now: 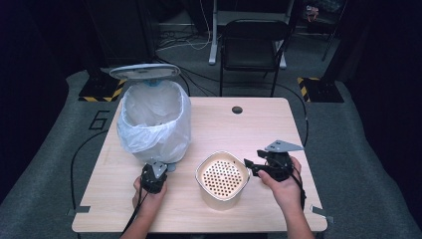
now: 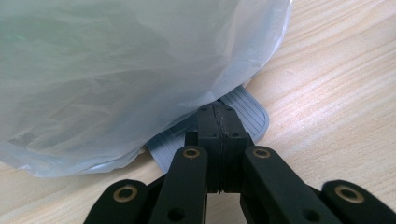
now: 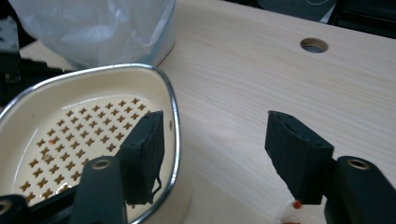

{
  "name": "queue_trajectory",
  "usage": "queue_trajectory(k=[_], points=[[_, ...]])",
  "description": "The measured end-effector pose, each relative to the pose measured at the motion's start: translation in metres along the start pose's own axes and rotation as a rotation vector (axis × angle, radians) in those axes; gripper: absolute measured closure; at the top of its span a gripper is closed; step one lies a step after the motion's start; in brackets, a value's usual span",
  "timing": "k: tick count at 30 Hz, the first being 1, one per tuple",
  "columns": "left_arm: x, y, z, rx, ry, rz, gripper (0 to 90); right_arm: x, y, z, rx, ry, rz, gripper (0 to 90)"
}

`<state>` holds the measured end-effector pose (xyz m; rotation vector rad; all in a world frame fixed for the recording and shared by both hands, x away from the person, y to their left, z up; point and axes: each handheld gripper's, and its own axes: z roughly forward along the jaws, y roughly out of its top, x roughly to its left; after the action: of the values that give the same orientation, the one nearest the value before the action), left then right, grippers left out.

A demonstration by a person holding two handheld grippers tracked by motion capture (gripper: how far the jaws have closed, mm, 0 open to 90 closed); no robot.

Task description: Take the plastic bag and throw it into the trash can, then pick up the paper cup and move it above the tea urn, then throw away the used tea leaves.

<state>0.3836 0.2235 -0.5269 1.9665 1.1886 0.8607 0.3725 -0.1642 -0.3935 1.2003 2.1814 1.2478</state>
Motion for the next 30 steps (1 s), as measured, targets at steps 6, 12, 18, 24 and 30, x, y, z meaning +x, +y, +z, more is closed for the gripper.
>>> queue_trajectory(k=[6,12,18,24,30], points=[[0.000,0.000,0.000,0.001,0.000,0.002,89.7,-0.024,-0.011,-0.014,-0.073,-0.031,0.068,20.3],[0.000,0.000,0.000,0.001,-0.001,-0.001,89.8,-0.045,-0.028,-0.017,-0.101,0.043,0.219,5.4],[0.000,0.000,0.000,-0.006,0.008,0.002,89.7,-0.042,-0.030,-0.023,-0.054,-0.099,0.072,10.0],[0.000,0.000,0.000,-0.006,0.004,-0.004,89.8,-0.046,-0.035,-0.019,-0.017,-0.144,0.047,10.0],[0.000,0.000,0.000,-0.007,0.005,-0.004,89.8,-0.050,-0.044,-0.012,-0.002,-0.168,0.048,8.5]])
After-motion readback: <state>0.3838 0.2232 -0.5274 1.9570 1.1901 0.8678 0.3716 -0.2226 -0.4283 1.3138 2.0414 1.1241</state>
